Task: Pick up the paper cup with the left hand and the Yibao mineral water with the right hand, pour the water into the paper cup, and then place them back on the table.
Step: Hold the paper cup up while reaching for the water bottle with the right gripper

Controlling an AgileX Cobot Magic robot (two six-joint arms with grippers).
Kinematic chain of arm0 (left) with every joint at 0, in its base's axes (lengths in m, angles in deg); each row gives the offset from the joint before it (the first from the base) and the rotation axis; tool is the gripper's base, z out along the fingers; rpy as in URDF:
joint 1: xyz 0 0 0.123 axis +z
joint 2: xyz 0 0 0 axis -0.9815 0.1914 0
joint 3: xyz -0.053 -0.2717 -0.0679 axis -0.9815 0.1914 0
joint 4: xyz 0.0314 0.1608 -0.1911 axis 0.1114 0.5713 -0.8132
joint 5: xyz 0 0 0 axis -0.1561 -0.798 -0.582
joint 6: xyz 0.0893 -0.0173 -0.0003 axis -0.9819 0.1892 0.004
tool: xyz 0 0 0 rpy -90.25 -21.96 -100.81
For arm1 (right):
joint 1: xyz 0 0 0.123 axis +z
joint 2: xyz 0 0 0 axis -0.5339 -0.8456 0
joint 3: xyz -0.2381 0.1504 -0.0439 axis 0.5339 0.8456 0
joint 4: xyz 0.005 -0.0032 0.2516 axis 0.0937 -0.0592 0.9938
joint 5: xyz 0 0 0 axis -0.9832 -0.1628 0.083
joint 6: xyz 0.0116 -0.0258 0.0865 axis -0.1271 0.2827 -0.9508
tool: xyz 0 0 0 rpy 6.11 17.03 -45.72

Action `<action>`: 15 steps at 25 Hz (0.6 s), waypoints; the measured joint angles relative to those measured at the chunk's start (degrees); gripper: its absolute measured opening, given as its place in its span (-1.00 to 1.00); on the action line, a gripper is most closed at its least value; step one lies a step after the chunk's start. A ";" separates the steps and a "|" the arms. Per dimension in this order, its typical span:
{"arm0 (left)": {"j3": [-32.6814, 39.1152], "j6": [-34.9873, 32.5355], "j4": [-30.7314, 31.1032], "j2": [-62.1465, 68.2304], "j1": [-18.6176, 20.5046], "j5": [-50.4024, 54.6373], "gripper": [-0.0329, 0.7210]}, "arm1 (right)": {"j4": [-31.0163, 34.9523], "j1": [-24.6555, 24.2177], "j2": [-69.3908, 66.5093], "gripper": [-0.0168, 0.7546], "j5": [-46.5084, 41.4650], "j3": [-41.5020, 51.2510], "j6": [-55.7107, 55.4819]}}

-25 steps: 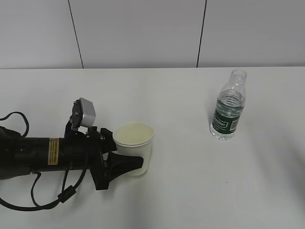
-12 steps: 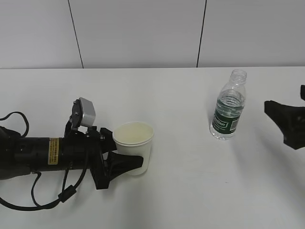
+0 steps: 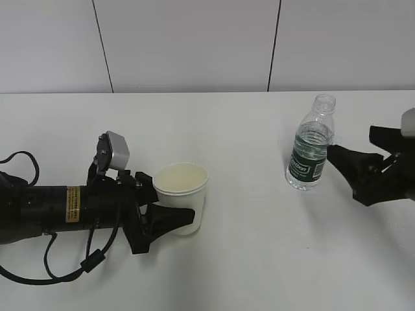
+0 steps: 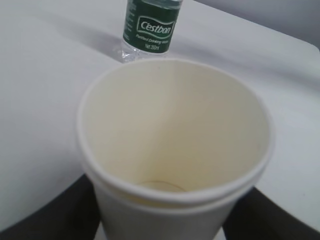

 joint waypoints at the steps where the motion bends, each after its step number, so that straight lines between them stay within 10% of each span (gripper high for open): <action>1: 0.00 0.00 -0.07 0.00 0.00 0.00 0.33 | 0.00 0.00 -1.20 0.58 1.15 0.00 0.00; 15: 0.00 -2.63 -2.53 0.00 0.00 0.00 0.33 | 5.53 0.00 -17.98 0.58 19.67 -0.40 3.97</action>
